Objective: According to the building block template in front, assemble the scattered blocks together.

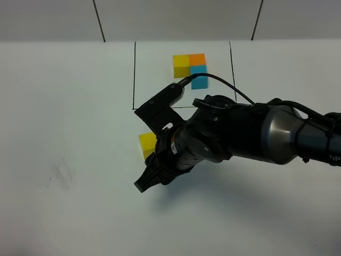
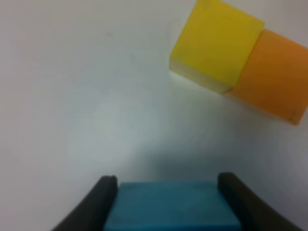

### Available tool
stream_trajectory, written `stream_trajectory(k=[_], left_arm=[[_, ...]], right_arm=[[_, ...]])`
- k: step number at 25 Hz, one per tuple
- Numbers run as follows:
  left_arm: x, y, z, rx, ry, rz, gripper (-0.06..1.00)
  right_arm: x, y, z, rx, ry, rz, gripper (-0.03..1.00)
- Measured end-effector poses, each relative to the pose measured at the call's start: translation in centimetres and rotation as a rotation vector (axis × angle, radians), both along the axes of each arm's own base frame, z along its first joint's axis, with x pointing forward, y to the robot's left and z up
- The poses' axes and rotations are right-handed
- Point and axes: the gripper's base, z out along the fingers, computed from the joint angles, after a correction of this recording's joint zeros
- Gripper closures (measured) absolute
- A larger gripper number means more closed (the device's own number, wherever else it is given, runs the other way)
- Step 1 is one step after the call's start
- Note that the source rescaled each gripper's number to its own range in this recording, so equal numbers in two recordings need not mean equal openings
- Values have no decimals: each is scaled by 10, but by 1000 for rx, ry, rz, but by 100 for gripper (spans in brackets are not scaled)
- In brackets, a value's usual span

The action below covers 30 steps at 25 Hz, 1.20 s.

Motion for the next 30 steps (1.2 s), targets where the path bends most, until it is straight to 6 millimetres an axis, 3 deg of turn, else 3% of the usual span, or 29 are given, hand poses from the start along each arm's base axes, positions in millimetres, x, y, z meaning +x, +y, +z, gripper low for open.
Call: stream_trajectory(k=[8,30], left_arm=[[0,0,0,0,0,0,94],[0,0,0,1,0,1,94]], right_arm=[[2,4,-32,-19,96,-112,46],[22,7,-38,29,81,-289,46]])
